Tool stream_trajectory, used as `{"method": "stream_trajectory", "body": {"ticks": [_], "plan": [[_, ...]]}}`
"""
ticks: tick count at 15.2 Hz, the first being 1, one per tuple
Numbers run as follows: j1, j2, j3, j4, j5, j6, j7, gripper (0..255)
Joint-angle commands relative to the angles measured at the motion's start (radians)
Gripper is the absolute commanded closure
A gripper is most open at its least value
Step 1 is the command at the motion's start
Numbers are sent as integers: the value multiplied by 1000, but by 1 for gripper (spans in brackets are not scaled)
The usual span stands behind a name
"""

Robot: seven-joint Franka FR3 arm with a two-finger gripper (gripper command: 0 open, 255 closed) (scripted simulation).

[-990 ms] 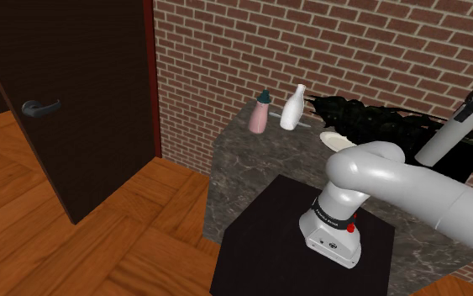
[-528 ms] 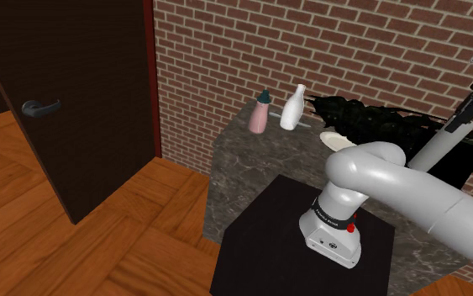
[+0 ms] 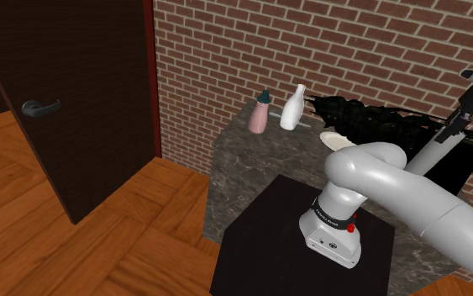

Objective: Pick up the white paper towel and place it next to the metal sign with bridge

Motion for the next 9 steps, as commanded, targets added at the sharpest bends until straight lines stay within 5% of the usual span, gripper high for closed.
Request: {"method": "stream_trajectory", "body": {"ticks": [1, 9], "plan": [[-10, -21, -15, -29, -15, 9, 1, 255], [-50, -96, -85, -130, -84, 44, -1, 255]]}}
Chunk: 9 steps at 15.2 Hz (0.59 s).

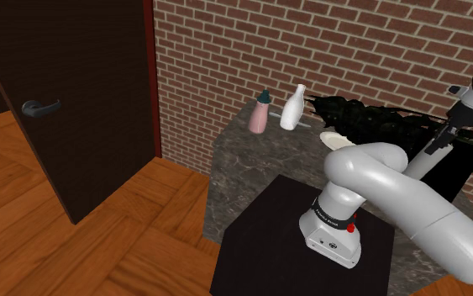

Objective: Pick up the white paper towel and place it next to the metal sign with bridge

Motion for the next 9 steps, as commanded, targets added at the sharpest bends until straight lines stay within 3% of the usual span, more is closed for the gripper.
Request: {"method": "stream_trajectory", "body": {"ticks": [1, 9], "plan": [[-12, -20, -18, -27, -18, 9, 0, 255], [-59, -87, -105, -117, -101, 39, -8, 255]]}}
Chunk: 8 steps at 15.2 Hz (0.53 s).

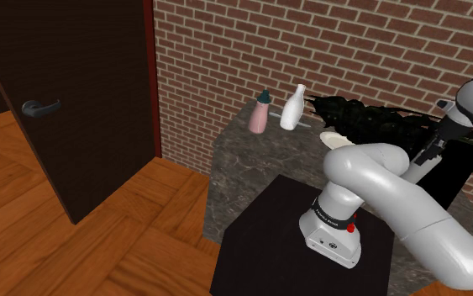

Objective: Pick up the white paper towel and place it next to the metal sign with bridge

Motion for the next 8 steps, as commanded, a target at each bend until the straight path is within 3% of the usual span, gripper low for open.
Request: {"method": "stream_trajectory", "body": {"ticks": [1, 8], "plan": [[-12, -15, -23, -20, -22, 8, -3, 255], [-44, -52, -86, -69, -81, 26, -11, 255]]}}
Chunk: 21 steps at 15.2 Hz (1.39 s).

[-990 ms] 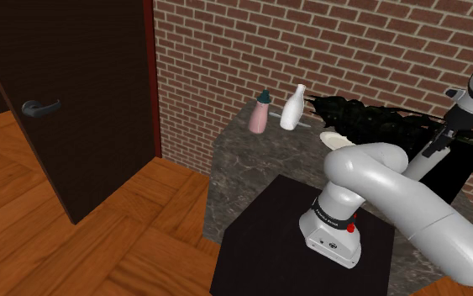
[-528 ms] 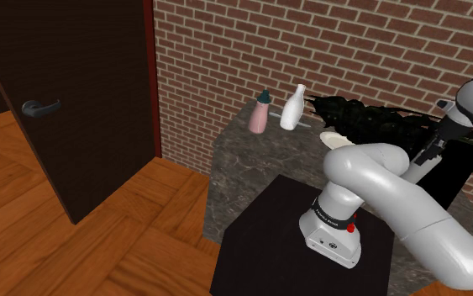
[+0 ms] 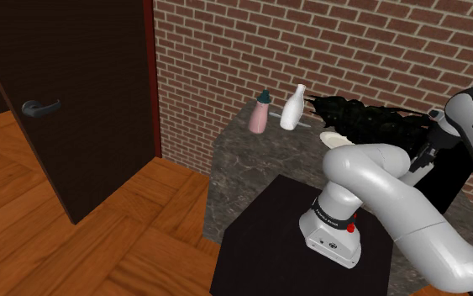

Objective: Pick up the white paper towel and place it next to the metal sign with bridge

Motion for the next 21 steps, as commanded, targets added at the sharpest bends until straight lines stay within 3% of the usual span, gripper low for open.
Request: {"method": "stream_trajectory", "body": {"ticks": [1, 6, 7, 12, 16, 21], "plan": [[-2, -2, -4, -2, -4, 1, -2, 255], [-2, -2, -3, -2, -4, 1, -2, 255], [-2, -2, -3, -2, -4, 1, -2, 0], [-2, -2, -3, -2, -4, 1, -2, 0], [50, 65, 114, 94, 105, -41, 6, 0], [49, 65, 114, 94, 105, -41, 6, 0]]}}
